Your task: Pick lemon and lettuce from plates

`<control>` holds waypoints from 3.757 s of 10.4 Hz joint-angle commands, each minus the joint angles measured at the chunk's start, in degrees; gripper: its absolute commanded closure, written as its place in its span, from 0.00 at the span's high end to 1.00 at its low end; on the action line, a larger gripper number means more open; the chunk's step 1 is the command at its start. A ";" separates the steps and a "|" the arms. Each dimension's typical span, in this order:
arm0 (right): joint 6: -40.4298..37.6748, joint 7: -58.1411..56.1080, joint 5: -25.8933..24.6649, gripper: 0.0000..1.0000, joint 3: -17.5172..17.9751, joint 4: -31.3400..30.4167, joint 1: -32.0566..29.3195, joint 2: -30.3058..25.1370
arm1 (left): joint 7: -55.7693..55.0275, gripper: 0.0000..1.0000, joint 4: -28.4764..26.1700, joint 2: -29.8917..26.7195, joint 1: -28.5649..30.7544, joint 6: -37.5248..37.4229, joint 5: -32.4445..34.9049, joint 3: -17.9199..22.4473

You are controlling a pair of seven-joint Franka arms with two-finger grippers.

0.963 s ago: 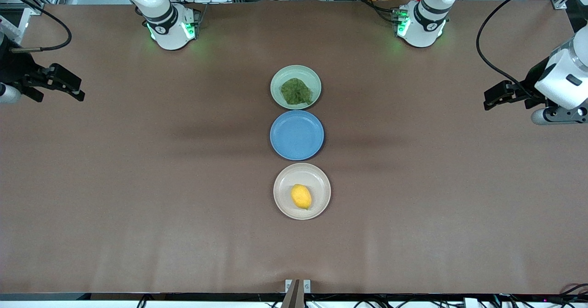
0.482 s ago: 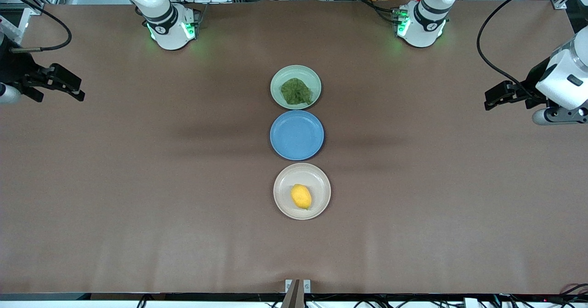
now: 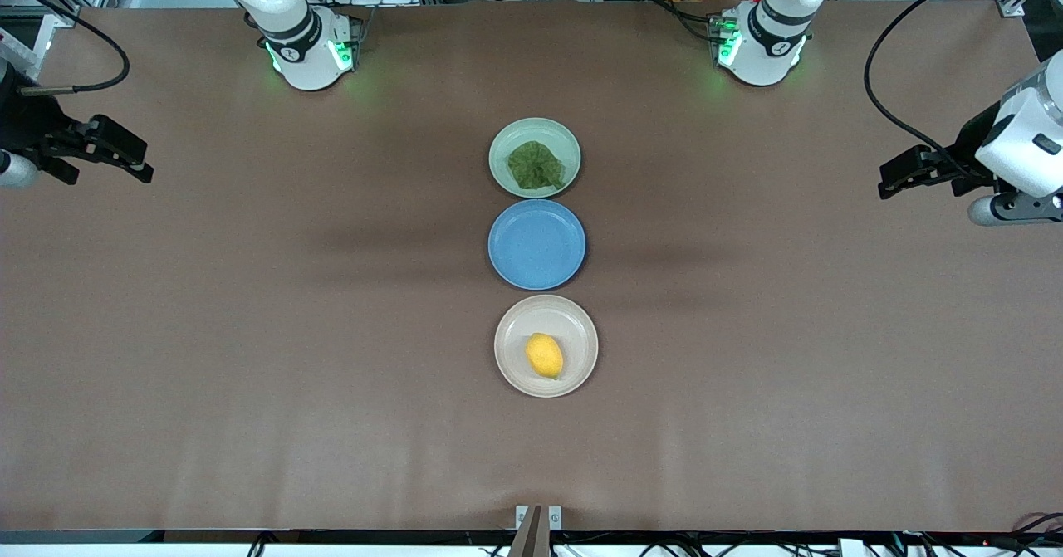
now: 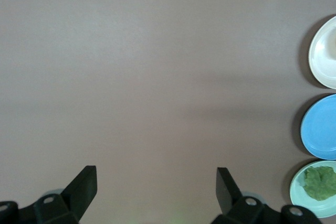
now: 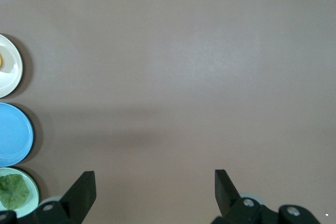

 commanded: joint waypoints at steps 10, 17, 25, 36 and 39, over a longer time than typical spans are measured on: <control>-0.82 -0.68 0.27 1.00 0.30 0.55 -0.41 0.31 | -6.06 1.00 2.59 15.20 -9.11 9.19 -5.68 -1.37; -0.91 -0.59 0.35 1.00 0.30 0.46 -0.41 0.22 | -20.76 1.00 6.71 26.98 -18.26 25.88 -7.00 -1.29; -0.91 0.03 0.35 1.00 0.38 0.46 -0.23 0.31 | -25.76 1.00 12.79 37.97 -24.40 41.44 -11.92 -1.99; -3.10 11.50 0.35 1.00 0.38 -0.41 5.11 -0.13 | -31.92 1.00 15.69 48.44 -29.69 56.93 -11.84 -1.46; -3.10 17.78 0.09 1.00 0.38 -2.17 8.81 -0.40 | -33.32 1.00 15.78 50.54 -30.21 60.86 -11.84 -1.46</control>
